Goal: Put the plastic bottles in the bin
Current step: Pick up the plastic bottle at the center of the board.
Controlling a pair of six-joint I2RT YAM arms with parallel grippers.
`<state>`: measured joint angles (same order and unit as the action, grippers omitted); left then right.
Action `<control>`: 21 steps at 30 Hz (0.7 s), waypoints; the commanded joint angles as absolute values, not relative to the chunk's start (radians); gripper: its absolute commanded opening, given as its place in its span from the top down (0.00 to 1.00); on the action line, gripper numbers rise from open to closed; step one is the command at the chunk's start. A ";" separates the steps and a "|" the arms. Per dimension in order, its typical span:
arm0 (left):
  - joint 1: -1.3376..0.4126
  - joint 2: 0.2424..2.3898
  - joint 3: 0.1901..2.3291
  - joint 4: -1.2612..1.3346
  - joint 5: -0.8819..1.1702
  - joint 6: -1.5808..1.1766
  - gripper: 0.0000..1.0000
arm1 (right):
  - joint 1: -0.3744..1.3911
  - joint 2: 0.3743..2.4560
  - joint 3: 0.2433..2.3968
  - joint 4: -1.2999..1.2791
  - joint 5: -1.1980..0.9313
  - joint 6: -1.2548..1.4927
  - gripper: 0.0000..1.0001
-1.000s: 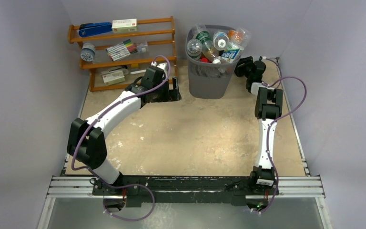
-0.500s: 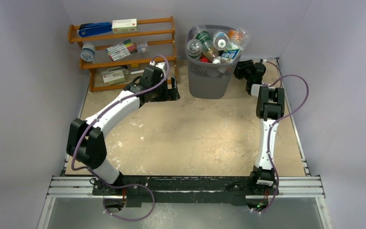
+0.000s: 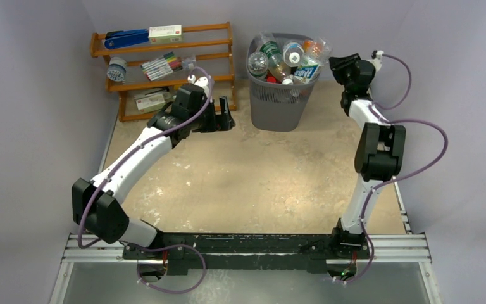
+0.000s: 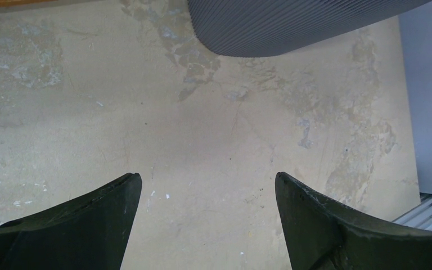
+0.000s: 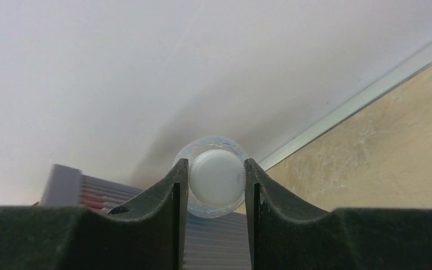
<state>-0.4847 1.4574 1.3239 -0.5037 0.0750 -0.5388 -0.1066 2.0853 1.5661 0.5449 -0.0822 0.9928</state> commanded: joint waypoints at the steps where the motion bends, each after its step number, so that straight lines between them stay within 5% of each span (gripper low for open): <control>1: -0.477 1.379 1.318 -0.524 0.064 -0.550 0.12 | -0.100 1.922 1.508 0.480 0.060 0.859 0.77; 21: -0.478 1.104 1.203 -0.593 0.042 -0.616 0.12 | -0.060 1.406 1.642 0.194 0.253 0.562 0.77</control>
<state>-0.4843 1.1458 1.2301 -0.6090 0.0441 -0.5884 -0.0780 1.4609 1.5738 0.2104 0.2081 0.6384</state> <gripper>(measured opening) 0.881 0.383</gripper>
